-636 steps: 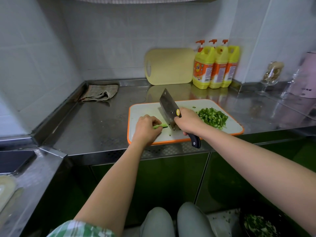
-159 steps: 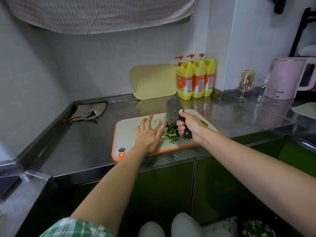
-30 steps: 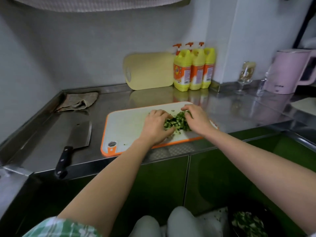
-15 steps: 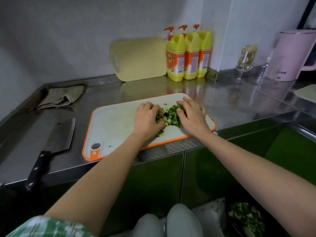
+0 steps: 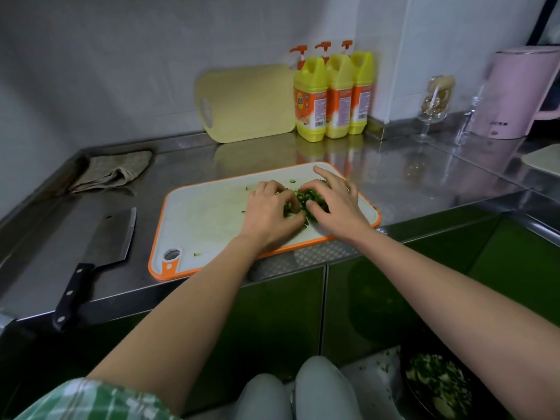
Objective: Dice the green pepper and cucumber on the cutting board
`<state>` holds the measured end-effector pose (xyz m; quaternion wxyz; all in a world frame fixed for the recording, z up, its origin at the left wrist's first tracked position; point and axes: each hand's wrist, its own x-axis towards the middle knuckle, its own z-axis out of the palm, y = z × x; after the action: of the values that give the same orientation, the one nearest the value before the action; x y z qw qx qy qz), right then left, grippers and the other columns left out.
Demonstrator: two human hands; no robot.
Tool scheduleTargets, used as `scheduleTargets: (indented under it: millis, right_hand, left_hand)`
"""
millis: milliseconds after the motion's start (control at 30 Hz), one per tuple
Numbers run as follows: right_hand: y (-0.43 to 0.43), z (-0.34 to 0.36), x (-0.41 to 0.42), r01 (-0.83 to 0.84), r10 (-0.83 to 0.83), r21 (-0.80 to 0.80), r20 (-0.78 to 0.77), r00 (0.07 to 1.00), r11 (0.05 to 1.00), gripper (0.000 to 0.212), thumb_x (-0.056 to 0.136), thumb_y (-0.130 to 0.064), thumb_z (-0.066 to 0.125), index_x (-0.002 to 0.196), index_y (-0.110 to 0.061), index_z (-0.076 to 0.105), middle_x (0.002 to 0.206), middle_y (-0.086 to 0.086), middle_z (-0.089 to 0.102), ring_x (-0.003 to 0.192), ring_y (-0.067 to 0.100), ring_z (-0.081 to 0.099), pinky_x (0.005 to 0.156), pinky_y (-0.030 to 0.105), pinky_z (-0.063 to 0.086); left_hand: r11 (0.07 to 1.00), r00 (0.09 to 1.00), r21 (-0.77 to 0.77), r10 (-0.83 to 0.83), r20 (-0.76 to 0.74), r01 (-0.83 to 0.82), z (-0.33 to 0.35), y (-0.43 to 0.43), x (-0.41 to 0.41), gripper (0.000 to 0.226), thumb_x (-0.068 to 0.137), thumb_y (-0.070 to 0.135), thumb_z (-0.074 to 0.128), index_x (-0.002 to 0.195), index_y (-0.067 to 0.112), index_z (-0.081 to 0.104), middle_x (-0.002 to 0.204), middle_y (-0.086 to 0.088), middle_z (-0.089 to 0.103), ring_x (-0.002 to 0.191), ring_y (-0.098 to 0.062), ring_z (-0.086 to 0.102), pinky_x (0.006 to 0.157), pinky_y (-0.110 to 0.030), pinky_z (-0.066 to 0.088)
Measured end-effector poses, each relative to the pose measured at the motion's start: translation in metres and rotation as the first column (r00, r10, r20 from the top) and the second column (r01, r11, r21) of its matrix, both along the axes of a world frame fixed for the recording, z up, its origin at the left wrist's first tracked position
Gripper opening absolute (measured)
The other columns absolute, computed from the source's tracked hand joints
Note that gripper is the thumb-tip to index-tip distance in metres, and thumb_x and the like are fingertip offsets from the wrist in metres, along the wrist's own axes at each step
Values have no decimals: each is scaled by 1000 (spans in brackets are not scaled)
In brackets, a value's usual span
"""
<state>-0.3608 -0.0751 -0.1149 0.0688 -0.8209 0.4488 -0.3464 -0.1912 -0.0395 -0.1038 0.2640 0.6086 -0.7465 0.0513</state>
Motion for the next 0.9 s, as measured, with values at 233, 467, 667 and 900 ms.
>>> scheduleTargets:
  millis: [233,467,667,900]
  right_hand:
    - [-1,-1,-1,-3,3,8,75,997,1000,11,90,-19,58,97,-28,61,151,-3,36,143,14,23,107,33,8]
    - [0,0,-1,10,-13,34,82,997,999,11,91,-19,57,97,-27,62,147,-3,40,142,13,25,107,35,10]
    - [0,1,-1,4,-9,65,83,996,998,10,90,-22,58,93,-31,59,148,-4,39,142,15,24,110,39,9]
    - [2,1,-1,-1,-1,23,73,997,1000,12,89,-20,60,94,-30,62,148,-3,40,142,15,25,108,37,9]
  left_hand:
    - [996,1000,-84,-2,18,4,-1,-2,18,21,79,38,61,90,22,69,103,-4,56,103,-26,47,83,-36,35]
    - [994,991,-32,-104,85,107,-2,2,-5,16,78,33,63,85,20,71,102,-4,56,103,-27,47,83,-38,37]
    - [997,999,-78,-23,48,27,-2,1,22,21,75,39,68,86,21,69,100,-3,56,102,-26,47,81,-37,35]
    - [998,998,-10,-56,6,56,0,11,19,55,64,60,45,100,22,60,103,1,50,102,-19,43,88,-36,35]
